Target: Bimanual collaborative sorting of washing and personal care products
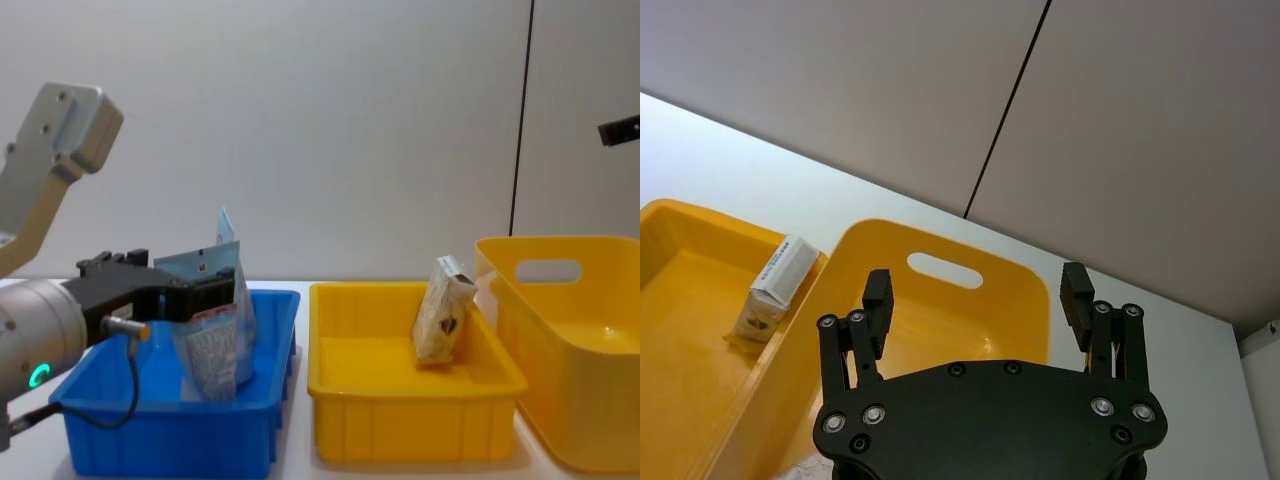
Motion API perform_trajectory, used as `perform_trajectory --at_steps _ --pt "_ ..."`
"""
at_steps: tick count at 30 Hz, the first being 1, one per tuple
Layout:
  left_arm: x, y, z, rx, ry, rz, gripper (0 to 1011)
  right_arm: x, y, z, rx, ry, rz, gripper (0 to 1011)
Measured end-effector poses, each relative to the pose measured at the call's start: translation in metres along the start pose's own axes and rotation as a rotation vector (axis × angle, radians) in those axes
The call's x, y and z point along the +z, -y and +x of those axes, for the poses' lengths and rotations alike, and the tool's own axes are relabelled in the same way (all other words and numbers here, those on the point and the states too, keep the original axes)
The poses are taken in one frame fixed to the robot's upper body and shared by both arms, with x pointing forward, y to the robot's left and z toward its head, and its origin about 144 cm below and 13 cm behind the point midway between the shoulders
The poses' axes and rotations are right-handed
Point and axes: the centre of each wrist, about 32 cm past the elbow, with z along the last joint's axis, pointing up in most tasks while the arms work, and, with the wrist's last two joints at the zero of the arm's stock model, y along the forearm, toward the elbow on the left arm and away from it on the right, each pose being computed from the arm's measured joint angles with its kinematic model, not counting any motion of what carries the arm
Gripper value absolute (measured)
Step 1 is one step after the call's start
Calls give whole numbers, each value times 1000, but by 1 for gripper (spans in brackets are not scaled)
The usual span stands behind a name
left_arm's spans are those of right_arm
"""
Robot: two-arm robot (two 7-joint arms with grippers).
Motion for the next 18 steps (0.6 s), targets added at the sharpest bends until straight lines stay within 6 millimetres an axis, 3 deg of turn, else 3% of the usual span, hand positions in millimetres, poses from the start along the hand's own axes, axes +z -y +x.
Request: perform_trajectory --at_steps 18 --pt "-19 -2 -4 52 -51 21 1001 0 0 0 0 0 0 1002"
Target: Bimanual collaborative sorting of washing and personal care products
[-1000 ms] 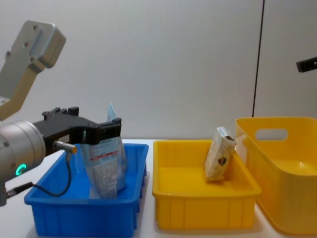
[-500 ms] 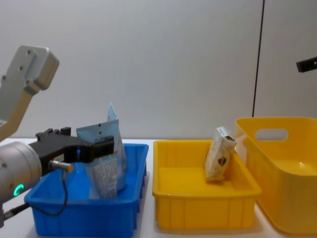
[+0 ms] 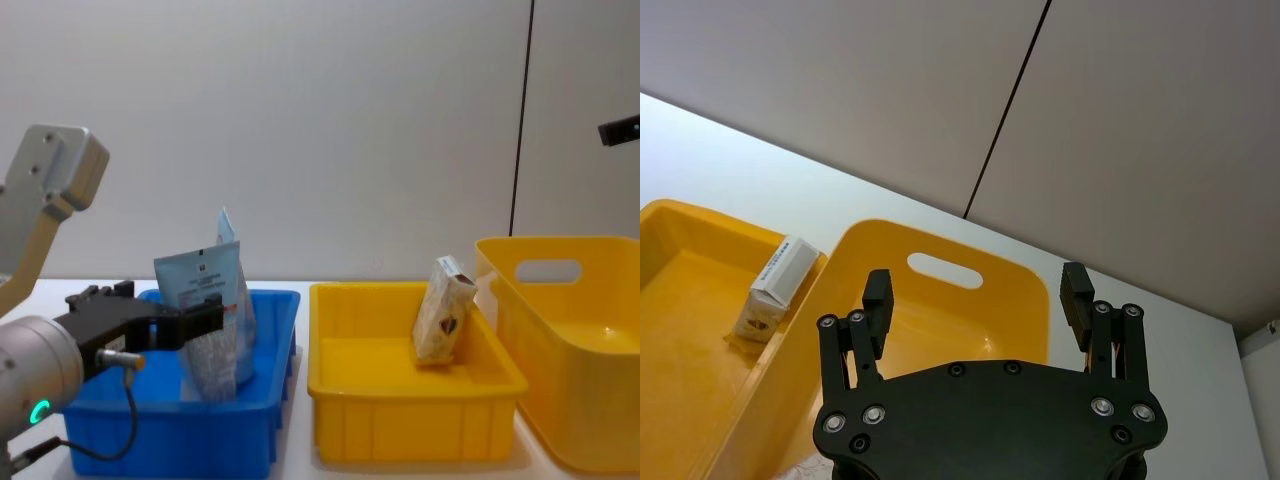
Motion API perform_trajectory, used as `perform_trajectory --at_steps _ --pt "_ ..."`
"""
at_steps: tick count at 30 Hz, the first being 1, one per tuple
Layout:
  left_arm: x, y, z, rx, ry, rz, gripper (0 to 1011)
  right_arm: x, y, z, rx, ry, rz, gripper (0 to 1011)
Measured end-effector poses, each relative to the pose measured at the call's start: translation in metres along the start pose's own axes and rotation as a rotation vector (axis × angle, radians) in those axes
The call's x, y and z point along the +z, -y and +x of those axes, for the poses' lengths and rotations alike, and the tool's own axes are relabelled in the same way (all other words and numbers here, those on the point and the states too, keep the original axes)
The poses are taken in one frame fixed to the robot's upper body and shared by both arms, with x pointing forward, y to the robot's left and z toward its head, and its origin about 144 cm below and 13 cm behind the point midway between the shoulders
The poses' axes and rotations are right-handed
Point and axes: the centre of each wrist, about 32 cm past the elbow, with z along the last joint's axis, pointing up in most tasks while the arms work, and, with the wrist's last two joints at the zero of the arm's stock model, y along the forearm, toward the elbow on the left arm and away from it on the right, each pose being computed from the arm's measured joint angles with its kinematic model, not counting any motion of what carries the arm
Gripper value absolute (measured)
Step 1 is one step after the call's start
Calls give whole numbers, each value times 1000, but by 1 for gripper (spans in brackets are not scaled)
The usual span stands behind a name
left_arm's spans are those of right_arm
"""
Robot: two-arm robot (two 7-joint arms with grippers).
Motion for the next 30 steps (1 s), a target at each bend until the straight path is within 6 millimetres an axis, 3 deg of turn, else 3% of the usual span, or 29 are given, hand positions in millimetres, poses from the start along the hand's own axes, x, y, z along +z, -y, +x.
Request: perform_trajectory --at_steps 15,30 --pt "-10 4 -7 -97 -67 -6 1001 0 0 0 0 0 0 1002" --pt "-15 10 -16 -56 -64 -4 1001 0 0 0 0 0 0 1002"
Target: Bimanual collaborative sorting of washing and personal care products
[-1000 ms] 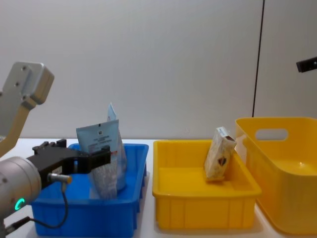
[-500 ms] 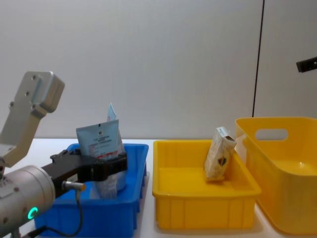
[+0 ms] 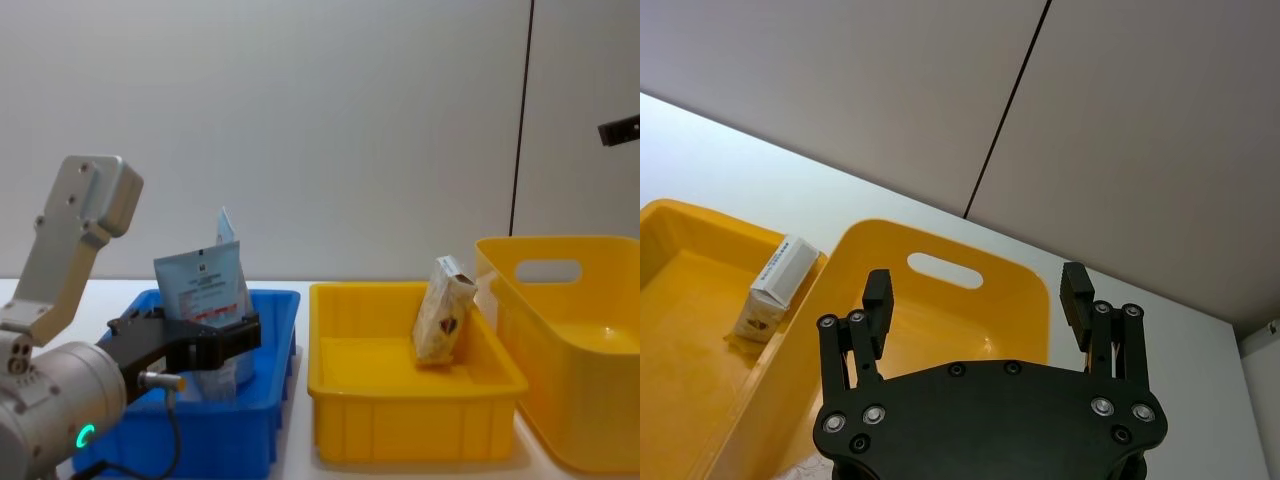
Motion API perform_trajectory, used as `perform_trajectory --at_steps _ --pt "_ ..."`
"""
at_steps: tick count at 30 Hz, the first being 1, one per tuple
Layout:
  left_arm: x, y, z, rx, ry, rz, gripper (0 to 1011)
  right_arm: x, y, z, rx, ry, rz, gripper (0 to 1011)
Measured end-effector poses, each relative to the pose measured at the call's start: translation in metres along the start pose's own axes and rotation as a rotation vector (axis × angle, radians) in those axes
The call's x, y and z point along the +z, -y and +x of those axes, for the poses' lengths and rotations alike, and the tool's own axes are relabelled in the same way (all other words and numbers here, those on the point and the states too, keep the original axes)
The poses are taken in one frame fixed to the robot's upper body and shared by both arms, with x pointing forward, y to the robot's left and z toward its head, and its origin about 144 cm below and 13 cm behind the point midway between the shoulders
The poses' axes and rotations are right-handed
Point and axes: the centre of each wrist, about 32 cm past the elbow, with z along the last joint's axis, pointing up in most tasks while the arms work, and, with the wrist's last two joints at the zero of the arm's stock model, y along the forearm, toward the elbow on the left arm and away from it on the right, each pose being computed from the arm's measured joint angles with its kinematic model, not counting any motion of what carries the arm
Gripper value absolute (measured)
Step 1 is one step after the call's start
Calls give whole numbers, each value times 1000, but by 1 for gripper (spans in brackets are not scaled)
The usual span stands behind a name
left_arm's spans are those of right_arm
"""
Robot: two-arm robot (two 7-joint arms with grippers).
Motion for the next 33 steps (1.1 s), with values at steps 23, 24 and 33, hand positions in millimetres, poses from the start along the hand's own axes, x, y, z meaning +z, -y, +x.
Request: perform_trajectory --at_steps 23,24,33 --pt "-6 15 -14 35 8 9 1001 0 0 0 0 0 0 1002" --pt "-6 16 -15 36 8 9 1001 0 0 0 0 0 0 1002" --pt "-7 18 -17 37 10 9 817 0 0 0 0 0 0 1002"
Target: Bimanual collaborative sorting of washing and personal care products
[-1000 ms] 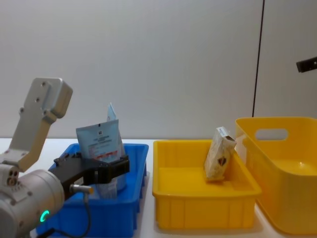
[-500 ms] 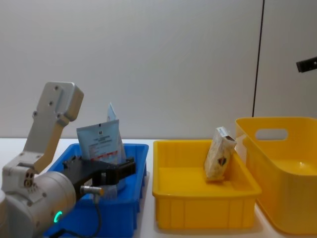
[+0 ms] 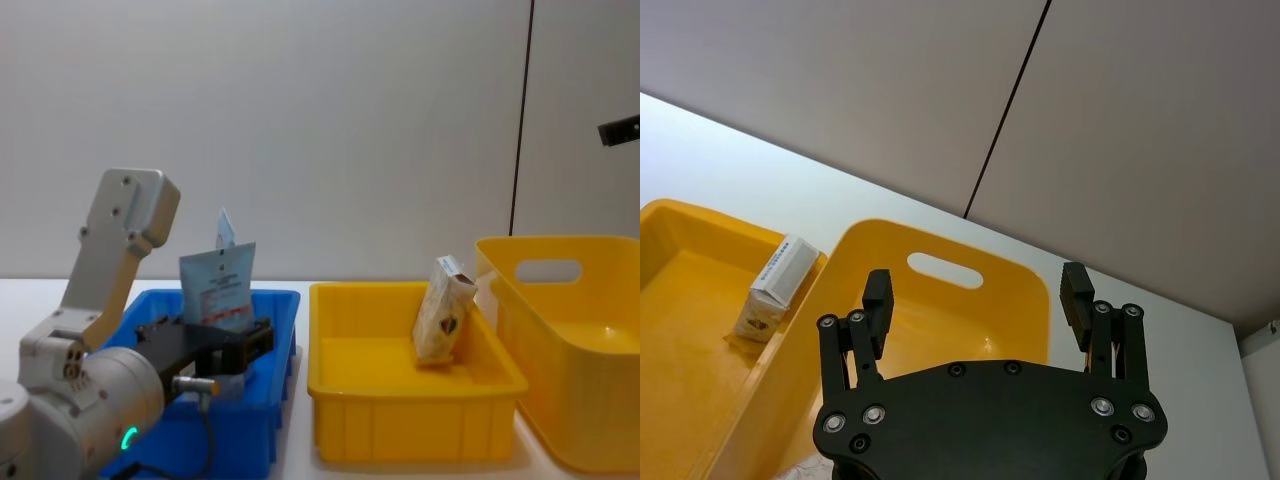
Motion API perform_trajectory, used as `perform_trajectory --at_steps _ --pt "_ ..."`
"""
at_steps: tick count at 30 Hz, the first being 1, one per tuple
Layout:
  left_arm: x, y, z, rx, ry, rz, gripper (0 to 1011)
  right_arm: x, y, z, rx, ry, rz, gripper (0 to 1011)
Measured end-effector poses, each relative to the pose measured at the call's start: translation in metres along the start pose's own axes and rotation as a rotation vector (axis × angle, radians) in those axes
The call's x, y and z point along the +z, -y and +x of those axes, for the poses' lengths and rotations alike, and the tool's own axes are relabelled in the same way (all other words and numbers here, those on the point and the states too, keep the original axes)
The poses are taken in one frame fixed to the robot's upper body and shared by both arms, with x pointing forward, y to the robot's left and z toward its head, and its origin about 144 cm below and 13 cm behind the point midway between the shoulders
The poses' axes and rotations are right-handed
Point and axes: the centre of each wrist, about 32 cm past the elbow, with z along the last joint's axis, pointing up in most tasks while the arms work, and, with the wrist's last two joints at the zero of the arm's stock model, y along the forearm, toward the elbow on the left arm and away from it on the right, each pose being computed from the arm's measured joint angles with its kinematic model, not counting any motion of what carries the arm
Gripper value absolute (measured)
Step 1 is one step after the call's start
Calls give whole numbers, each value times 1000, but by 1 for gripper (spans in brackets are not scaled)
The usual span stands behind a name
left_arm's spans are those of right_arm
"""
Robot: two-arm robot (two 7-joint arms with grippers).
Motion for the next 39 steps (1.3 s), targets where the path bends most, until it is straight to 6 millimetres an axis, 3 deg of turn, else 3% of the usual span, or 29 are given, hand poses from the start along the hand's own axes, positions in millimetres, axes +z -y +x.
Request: perform_trajectory --at_steps 9,39 --pt "0 1 -1 1 0 1 545 0 0 0 0 0 0 1002" --pt "-1 2 -2 2 1 1 346 0 0 0 0 0 0 1002"
